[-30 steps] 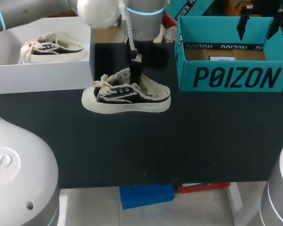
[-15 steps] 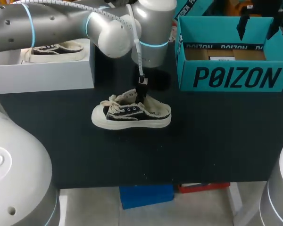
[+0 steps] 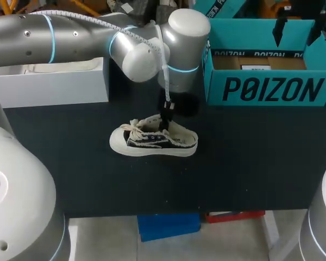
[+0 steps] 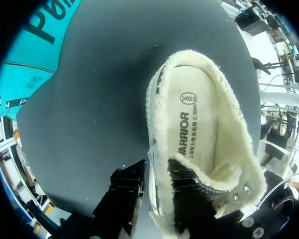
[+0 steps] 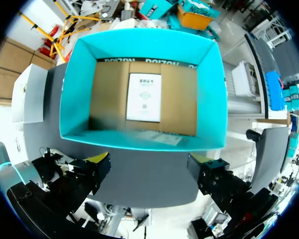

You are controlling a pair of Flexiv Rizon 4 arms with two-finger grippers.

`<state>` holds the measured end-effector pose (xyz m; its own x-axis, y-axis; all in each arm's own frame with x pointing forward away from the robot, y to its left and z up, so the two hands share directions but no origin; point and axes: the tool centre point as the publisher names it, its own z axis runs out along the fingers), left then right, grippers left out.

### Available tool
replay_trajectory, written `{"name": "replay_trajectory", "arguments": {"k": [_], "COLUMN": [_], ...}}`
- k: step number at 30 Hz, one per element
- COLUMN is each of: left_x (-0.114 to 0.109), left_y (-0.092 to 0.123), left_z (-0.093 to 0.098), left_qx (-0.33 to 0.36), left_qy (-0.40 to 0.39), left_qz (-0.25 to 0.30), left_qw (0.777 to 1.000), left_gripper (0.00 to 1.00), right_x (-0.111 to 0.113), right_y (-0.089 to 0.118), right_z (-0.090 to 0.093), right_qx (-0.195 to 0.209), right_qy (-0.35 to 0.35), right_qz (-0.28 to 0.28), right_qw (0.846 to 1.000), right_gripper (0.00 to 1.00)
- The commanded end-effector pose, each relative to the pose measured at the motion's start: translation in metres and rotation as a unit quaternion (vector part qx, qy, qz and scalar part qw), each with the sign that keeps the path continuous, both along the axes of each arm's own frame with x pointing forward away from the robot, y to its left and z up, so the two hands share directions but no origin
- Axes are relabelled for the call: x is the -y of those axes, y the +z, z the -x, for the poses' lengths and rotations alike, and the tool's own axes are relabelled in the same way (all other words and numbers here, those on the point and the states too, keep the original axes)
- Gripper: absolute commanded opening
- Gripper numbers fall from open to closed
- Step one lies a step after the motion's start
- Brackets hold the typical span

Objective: Take the shoe out of the shoebox, open the shoe tongue, remove and reinsert the insole, then place the shoe into the shoebox

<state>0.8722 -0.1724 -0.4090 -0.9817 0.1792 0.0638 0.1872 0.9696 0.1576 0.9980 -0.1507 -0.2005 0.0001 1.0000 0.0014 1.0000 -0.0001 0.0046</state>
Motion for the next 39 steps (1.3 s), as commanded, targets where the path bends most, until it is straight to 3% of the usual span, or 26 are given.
{"name": "replay_trajectory", "arguments": {"k": [1,7,11,18,21,29,37,39], "left_x": [-0.002,-0.011,-0.024,-0.063,-0.081,-0.134,-0.173,-0.173], "left_y": [0.016,0.063,0.1,0.149,0.161,0.153,0.133,0.133], "left_z": [0.003,0.015,0.023,0.036,0.043,0.046,0.041,0.041], "left_qx": [0.004,-0.012,-0.01,0.005,0.011,0.013,-0.002,-0.002], "left_qy": [-0.004,-0.013,-0.023,-0.009,-0.001,0.019,-0.015,-0.015], "left_qz": [0.011,0.087,0.167,0.236,0.266,0.329,0.389,0.389], "left_qw": [1.0,0.996,0.986,0.972,0.964,0.944,0.921,0.921], "left_gripper": [1.0,1.0,1.0,1.0,1.0,1.0,1.0,1.0], "right_x": [0.0,0.0,0.0,0.0,0.0,0.0,0.0,0.0], "right_y": [0.0,0.0,0.0,0.0,0.0,0.0,0.0,0.0], "right_z": [-0.001,-0.001,-0.001,-0.001,-0.001,-0.001,-0.001,-0.001], "right_qx": [-0.001,-0.001,-0.001,-0.001,-0.001,-0.001,-0.001,-0.001], "right_qy": [0.0,0.0,0.0,0.0,0.0,0.0,0.0,0.0], "right_qz": [0.0,0.0,0.0,0.0,0.0,0.0,0.0,0.0], "right_qw": [1.0,1.0,1.0,1.0,1.0,1.0,1.0,1.0], "right_gripper": [1.0,1.0,1.0,1.0,1.0,1.0,1.0,1.0]}}
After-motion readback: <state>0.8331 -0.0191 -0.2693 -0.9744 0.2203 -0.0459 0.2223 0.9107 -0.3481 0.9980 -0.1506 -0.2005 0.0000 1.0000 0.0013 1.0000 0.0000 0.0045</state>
